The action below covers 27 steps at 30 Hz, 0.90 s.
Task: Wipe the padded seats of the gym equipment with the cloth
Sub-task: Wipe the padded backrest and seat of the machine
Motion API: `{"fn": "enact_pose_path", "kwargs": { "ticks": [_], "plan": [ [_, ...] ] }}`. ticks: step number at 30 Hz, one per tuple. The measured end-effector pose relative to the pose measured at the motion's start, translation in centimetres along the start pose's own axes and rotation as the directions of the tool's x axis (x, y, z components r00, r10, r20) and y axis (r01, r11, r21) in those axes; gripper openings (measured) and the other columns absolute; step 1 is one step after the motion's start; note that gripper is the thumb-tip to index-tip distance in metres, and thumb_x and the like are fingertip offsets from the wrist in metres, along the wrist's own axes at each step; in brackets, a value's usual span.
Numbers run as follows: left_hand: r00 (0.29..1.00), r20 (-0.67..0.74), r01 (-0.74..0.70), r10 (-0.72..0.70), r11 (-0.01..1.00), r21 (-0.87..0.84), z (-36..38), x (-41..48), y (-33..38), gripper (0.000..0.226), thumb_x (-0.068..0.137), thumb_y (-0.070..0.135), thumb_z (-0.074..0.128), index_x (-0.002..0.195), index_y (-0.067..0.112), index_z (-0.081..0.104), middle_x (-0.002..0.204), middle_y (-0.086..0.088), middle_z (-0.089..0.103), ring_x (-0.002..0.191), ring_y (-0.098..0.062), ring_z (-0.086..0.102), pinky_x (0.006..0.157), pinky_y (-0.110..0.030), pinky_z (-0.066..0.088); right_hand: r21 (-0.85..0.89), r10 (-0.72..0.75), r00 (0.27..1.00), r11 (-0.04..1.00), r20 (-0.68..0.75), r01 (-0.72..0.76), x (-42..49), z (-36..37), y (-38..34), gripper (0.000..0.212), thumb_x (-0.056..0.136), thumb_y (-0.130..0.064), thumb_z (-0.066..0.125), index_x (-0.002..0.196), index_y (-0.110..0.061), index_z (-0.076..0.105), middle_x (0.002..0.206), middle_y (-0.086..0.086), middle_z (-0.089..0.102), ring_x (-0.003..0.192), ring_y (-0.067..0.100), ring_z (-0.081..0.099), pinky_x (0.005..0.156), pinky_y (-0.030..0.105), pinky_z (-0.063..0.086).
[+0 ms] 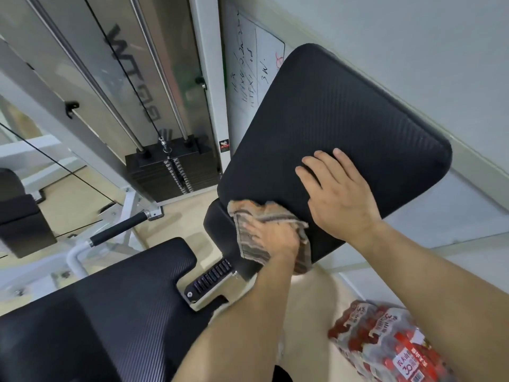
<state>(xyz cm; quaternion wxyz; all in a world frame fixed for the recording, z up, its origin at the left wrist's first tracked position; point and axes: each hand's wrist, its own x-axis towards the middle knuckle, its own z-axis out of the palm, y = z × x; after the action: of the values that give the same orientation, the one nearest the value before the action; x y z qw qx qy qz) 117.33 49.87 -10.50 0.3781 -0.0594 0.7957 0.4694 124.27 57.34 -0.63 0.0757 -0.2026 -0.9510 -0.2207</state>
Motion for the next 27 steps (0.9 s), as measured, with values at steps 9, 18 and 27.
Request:
{"fn": "enact_pose_path", "kwargs": {
  "ticks": [9,18,27],
  "plan": [
    [0.970,-0.099,-0.199,0.224,0.957,0.211,-1.3,8.8,3.2,0.058,0.106,0.016,0.020,0.158,0.004,-0.003,0.168,-0.008,-0.011,0.155,-0.023,-0.008,0.124,-0.039,-0.002,0.079,0.017,1.000,0.997,-0.012,-0.016,2.0,-0.2,-1.9,0.043,0.089,-0.015,0.043,0.126,-0.005,0.060,0.137,0.017,0.054,0.133,0.036,0.046,0.121,0.050,0.023],
    [0.983,0.094,0.158,-0.159,0.987,0.018,2.4,-5.0,-7.2,0.067,0.103,0.013,0.035,0.155,-0.005,-0.003,0.165,-0.024,-0.002,0.154,-0.035,0.003,0.124,-0.042,0.004,0.036,0.052,0.997,0.998,0.048,-0.053,-2.5,-0.3,-1.5,0.041,0.088,-0.010,0.046,0.126,-0.003,0.059,0.136,0.018,0.055,0.132,0.037,0.047,0.120,0.051,0.024],
    [0.962,0.033,-0.269,0.272,0.913,0.308,-0.8,4.0,2.2,0.062,0.104,0.016,0.025,0.158,0.002,-0.003,0.168,-0.012,-0.010,0.155,-0.029,-0.009,0.124,-0.052,0.002,0.207,0.182,0.974,0.966,-0.134,-0.152,-9.1,0.3,-4.5,0.033,0.079,-0.008,0.058,0.112,-0.007,0.063,0.108,0.013,0.063,0.094,0.032,0.059,0.079,0.043,0.049]
  ]
}}
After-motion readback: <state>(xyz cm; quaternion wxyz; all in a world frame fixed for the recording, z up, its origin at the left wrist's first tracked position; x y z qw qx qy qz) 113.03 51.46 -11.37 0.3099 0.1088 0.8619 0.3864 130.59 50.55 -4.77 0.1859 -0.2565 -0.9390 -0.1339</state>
